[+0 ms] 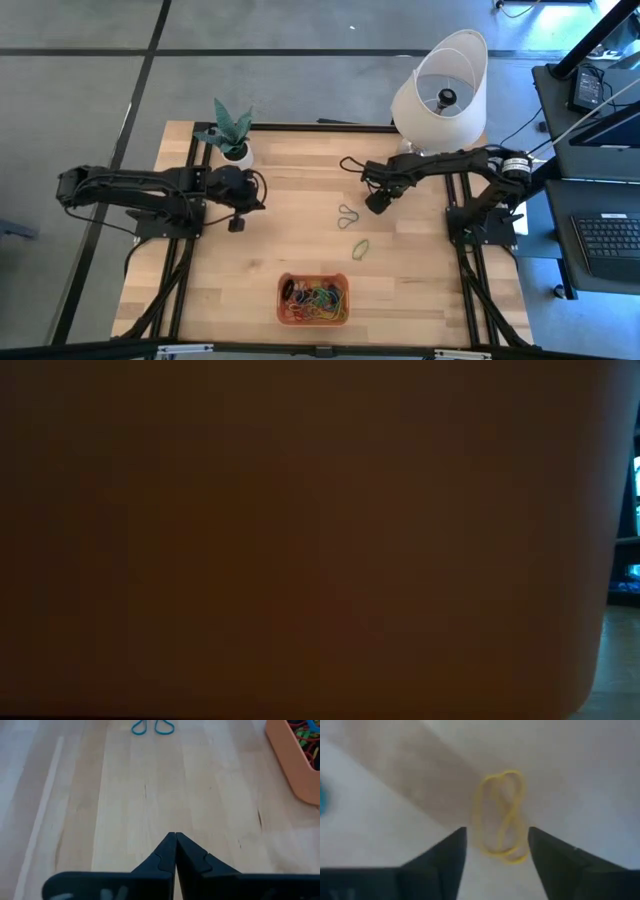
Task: Pick and place rubber bands into bin
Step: Put the yellow rubber band into the bin
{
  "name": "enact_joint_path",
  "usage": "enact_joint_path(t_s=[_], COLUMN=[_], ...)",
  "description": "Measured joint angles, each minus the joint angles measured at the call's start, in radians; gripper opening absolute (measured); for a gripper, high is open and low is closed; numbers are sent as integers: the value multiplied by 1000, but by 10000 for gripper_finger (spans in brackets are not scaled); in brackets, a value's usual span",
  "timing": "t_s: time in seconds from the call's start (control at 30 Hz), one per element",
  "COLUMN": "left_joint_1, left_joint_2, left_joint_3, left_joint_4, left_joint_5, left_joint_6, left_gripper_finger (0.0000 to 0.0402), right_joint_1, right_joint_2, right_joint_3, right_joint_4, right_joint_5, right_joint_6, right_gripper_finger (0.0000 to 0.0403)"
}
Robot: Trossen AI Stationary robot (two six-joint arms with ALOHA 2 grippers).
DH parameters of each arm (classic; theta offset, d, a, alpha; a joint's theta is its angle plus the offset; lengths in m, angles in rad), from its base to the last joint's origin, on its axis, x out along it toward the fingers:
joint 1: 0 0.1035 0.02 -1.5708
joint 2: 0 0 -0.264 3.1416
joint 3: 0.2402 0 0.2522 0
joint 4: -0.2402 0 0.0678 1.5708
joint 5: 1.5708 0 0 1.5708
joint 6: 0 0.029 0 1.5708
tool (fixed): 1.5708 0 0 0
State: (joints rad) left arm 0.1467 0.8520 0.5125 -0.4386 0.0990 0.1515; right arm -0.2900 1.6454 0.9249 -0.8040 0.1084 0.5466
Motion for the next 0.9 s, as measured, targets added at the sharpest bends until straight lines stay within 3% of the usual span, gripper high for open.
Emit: enact_joint_path(t_s=[0.17,0.37,0.5,0.77,0.9], left_joint_1=[0,-3,-12,-28,-28], left_joint_2=[0,1,1,2,2], left_joint_3=[0,0,0,0,0], left_joint_4=[1,2,2,7,8], left_joint_5=[0,-2,-3,-33,-37], left_joint_6=[-35,-67,-124,-246,-330], left_gripper_finger=[3,3,3,3,3], right_joint_1=[-22,-52,-52,-24,-15], right_joint_2=[36,33,20,-16,-46], right_joint_3=[-20,-114,-143,-162,-168], right_joint_4=[29,140,169,207,192], right_joint_5=[74,-13,-26,-43,-45], right_joint_6=[-33,-58,-75,-121,-152], right_gripper_finger=[261,258,205,26,13])
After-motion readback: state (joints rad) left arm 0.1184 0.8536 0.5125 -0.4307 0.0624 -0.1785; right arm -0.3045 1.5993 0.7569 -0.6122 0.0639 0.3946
